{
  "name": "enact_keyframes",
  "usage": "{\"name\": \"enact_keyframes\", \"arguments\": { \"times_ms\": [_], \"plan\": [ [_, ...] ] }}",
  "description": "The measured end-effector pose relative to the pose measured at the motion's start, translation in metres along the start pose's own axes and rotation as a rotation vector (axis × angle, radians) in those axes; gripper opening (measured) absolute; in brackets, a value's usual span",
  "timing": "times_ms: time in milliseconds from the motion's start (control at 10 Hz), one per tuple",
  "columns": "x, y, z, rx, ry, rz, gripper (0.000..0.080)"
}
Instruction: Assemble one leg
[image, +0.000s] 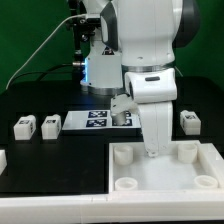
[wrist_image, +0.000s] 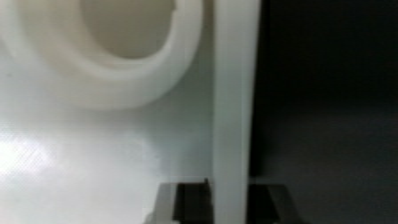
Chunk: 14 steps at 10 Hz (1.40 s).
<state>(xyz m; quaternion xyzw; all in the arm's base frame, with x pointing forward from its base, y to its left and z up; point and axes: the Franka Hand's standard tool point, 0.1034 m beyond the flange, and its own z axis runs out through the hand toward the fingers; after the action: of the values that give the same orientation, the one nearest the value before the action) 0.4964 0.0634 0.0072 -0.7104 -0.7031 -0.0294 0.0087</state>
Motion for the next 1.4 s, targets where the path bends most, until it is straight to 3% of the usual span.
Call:
{"name": "enact_keyframes", "arguments": {
  "times_ms": [100, 300, 400, 500, 600, 1200, 1400],
  "plan": [
    [0.0, 0.0, 0.0, 0.0, 0.0, 0.001, 0.0132],
    [-0.001, 0.0, 0.0, 0.0, 0.0, 0.002, 0.0464],
    [-0.001, 0.0, 0.0, 0.0, 0.0, 0.002, 0.0464],
    [-0.001, 0.0, 0.0, 0.0, 0.0, 0.003, 0.0584],
    [-0.002, 0.0, 0.0, 0.0, 0.0, 0.003, 0.0629],
    [-0.004, 0.001, -0.003, -0.007, 0.0, 0.007, 0.0649],
    [-0.003, 0.006, -0.028, -0.032, -0.01, 0.042, 0.0649]
  ]
}}
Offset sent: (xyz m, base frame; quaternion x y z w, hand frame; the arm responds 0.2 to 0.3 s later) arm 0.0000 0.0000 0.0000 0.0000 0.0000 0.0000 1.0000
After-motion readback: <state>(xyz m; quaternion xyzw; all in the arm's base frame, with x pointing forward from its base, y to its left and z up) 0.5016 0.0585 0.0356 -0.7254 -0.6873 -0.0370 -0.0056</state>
